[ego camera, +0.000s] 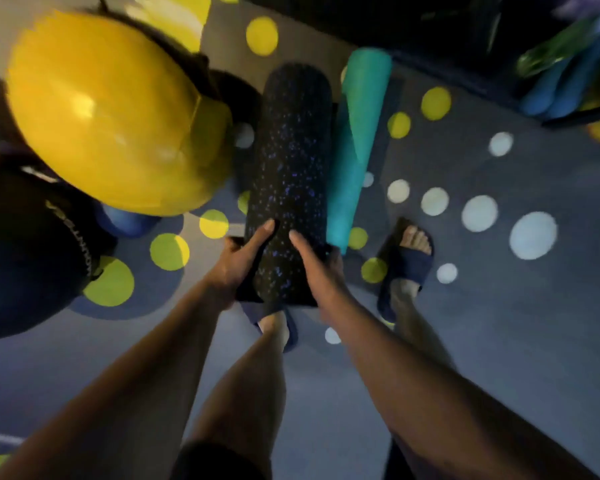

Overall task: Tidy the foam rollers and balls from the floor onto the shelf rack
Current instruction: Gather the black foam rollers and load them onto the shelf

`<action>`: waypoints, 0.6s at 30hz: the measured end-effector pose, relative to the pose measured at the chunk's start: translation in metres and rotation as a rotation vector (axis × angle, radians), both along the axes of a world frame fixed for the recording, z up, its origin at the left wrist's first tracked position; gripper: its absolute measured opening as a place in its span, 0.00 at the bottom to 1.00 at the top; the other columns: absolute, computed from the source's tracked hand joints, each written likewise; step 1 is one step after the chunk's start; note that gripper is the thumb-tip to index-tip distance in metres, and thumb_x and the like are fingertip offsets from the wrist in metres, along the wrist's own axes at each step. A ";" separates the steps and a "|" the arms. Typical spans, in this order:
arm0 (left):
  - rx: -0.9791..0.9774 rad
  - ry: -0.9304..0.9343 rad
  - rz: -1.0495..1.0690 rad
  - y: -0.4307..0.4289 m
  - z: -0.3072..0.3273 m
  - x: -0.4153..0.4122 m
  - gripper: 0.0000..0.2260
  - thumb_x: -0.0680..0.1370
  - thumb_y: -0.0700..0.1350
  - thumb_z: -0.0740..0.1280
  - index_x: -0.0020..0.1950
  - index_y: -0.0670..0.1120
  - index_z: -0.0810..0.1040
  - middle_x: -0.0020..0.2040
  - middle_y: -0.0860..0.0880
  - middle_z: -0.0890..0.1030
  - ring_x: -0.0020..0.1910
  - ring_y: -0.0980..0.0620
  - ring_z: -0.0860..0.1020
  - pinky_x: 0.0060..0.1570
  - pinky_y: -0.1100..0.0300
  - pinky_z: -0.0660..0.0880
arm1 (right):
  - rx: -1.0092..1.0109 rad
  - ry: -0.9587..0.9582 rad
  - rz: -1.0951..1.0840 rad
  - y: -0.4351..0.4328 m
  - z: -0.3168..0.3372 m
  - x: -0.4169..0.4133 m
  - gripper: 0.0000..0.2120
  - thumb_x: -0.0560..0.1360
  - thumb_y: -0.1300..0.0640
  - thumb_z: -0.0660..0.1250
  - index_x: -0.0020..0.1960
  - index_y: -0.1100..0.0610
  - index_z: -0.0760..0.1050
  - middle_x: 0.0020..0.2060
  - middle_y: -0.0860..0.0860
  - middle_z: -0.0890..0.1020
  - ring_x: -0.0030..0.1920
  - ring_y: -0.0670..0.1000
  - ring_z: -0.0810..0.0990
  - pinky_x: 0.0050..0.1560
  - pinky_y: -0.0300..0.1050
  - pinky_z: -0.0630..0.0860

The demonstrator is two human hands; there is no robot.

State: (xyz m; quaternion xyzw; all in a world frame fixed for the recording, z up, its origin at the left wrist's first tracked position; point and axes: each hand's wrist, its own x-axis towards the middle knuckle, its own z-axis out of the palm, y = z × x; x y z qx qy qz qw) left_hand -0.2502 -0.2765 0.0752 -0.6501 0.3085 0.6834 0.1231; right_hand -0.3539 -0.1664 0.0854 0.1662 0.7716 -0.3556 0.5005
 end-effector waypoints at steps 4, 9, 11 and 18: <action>-0.016 0.117 0.023 0.003 0.178 -0.022 0.21 0.73 0.56 0.75 0.56 0.42 0.83 0.53 0.42 0.87 0.50 0.45 0.86 0.51 0.51 0.83 | 0.032 -0.012 0.135 -0.003 0.171 -0.041 0.43 0.62 0.28 0.75 0.68 0.52 0.72 0.60 0.47 0.80 0.60 0.51 0.78 0.61 0.47 0.74; 0.011 0.265 -0.082 -0.035 0.364 -0.025 0.21 0.71 0.55 0.79 0.58 0.47 0.80 0.48 0.47 0.88 0.43 0.49 0.86 0.40 0.54 0.82 | -0.111 0.017 0.362 -0.036 0.355 -0.091 0.27 0.66 0.33 0.77 0.59 0.45 0.79 0.53 0.43 0.84 0.55 0.49 0.83 0.62 0.49 0.78; 0.030 0.305 -0.162 -0.052 0.413 -0.027 0.37 0.63 0.60 0.83 0.67 0.50 0.76 0.54 0.47 0.87 0.52 0.44 0.85 0.51 0.44 0.83 | -0.194 0.034 0.426 -0.052 0.412 -0.106 0.21 0.69 0.39 0.77 0.58 0.45 0.81 0.52 0.45 0.86 0.55 0.50 0.84 0.63 0.50 0.79; -0.116 0.392 -0.159 -0.080 0.500 -0.065 0.36 0.64 0.61 0.81 0.68 0.56 0.70 0.62 0.50 0.80 0.57 0.45 0.81 0.59 0.38 0.80 | -0.263 0.174 0.492 -0.083 0.507 -0.148 0.27 0.62 0.31 0.77 0.59 0.36 0.80 0.55 0.43 0.85 0.55 0.48 0.84 0.64 0.52 0.78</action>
